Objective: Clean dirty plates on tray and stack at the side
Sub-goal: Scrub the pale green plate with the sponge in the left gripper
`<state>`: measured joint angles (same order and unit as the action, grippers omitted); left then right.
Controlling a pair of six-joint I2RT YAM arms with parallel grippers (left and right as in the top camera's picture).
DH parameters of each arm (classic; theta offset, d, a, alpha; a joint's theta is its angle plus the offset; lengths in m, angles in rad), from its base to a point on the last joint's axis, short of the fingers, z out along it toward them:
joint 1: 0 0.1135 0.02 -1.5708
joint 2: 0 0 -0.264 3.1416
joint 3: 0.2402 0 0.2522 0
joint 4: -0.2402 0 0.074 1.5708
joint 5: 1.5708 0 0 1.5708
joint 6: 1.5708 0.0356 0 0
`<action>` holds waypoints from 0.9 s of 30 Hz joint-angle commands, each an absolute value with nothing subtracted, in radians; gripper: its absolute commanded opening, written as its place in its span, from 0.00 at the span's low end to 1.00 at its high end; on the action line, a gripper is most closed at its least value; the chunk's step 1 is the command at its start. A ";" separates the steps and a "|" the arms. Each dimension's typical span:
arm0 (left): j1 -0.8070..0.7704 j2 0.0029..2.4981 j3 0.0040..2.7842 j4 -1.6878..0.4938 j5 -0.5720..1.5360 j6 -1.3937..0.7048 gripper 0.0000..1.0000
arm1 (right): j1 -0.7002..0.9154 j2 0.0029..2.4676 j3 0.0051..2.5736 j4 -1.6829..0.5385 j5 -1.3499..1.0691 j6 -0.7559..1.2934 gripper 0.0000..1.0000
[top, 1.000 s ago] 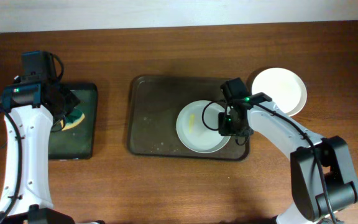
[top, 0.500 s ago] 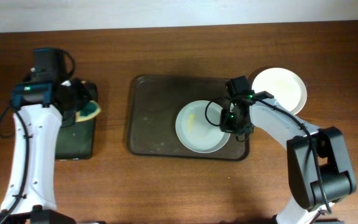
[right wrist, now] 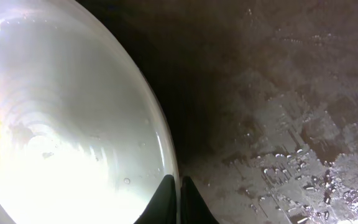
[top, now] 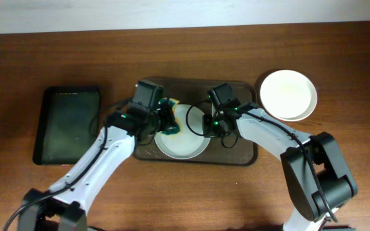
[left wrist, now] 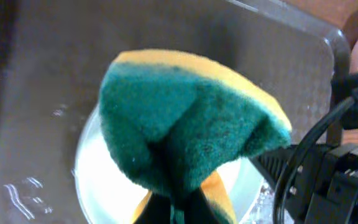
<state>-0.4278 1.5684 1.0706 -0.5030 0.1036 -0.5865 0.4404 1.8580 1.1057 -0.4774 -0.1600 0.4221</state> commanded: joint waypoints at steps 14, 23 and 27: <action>-0.448 1.879 1.112 -0.616 -0.450 -0.545 0.00 | 0.445 1.871 1.097 -0.478 -0.160 0.428 0.04; -0.457 1.695 1.195 -0.594 0.096 -0.545 0.00 | 0.445 1.871 1.097 -0.477 -0.154 0.429 0.04; -0.478 1.792 1.178 -0.577 0.110 -0.545 0.00 | 0.445 1.871 1.097 -0.479 -0.154 0.428 0.04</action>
